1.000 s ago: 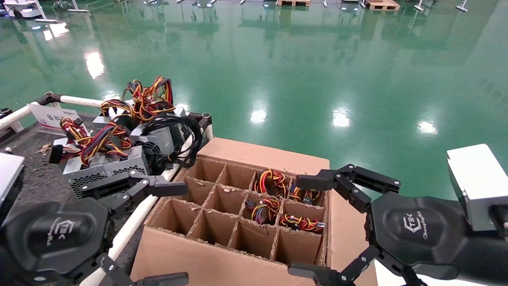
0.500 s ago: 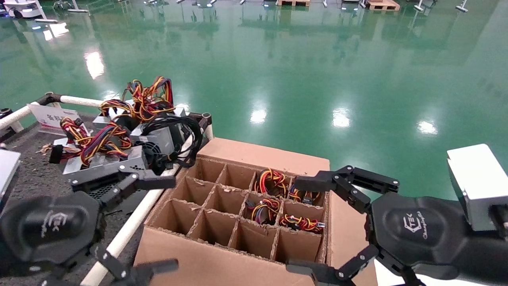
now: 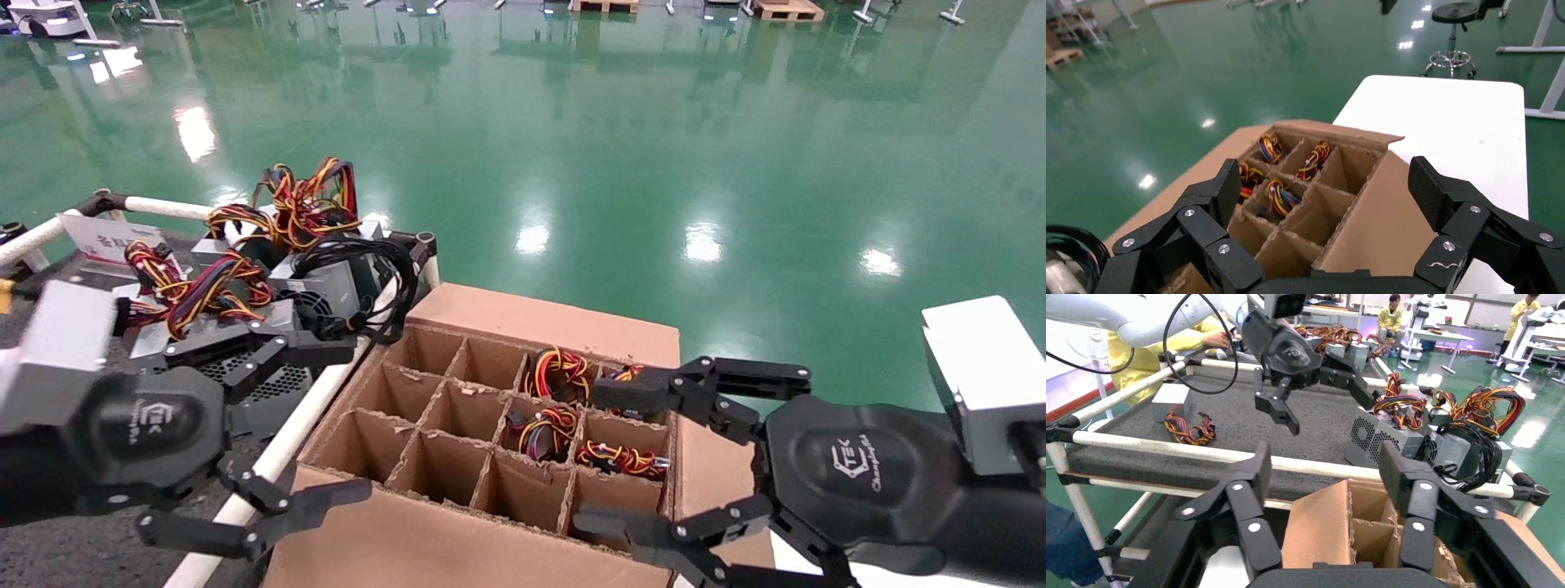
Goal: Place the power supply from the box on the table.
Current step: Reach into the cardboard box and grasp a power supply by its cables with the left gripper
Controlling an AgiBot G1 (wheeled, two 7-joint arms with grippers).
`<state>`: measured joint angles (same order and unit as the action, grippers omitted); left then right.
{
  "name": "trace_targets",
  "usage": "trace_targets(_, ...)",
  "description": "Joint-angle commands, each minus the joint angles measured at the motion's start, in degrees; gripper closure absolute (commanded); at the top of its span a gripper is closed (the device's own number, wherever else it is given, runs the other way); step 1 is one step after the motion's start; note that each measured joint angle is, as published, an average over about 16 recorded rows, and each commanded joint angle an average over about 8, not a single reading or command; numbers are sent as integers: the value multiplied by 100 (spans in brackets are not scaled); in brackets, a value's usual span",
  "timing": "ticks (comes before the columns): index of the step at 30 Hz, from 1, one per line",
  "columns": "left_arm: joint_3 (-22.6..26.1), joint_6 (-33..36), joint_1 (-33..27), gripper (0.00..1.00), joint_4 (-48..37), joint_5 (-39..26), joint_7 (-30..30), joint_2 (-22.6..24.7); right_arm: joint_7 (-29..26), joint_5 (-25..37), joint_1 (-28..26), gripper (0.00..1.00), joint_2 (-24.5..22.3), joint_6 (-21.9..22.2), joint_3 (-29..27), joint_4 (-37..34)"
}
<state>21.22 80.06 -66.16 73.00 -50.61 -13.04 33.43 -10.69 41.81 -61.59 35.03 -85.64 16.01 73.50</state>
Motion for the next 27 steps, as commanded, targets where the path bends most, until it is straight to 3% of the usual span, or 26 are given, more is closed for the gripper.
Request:
trace_targets(1,95,-51,-50,0,7,-93,-100,27,0,0,0,100,0,0,0,0)
trace_targets(17,1115,-580,-30,0,-19,-365,-486,404,0,0,0,99,0,0,0,0)
trace_targets(19,1220,-655,-33,0,-63,-405,-441,455,0,0,0,90,0,0,0,0)
trace_targets(23,1406,-780,-51,0,-163,-481,-345,550,0,0,0,44,0,0,0,0)
trace_targets(24,1442,-802,-57,0,-185,-495,-326,568,0,0,0,39,0,0,0,0)
trace_targets(27,1532,-856,-69,0,-240,-529,-280,616,-2,-1,2,49,1,2,0,-4)
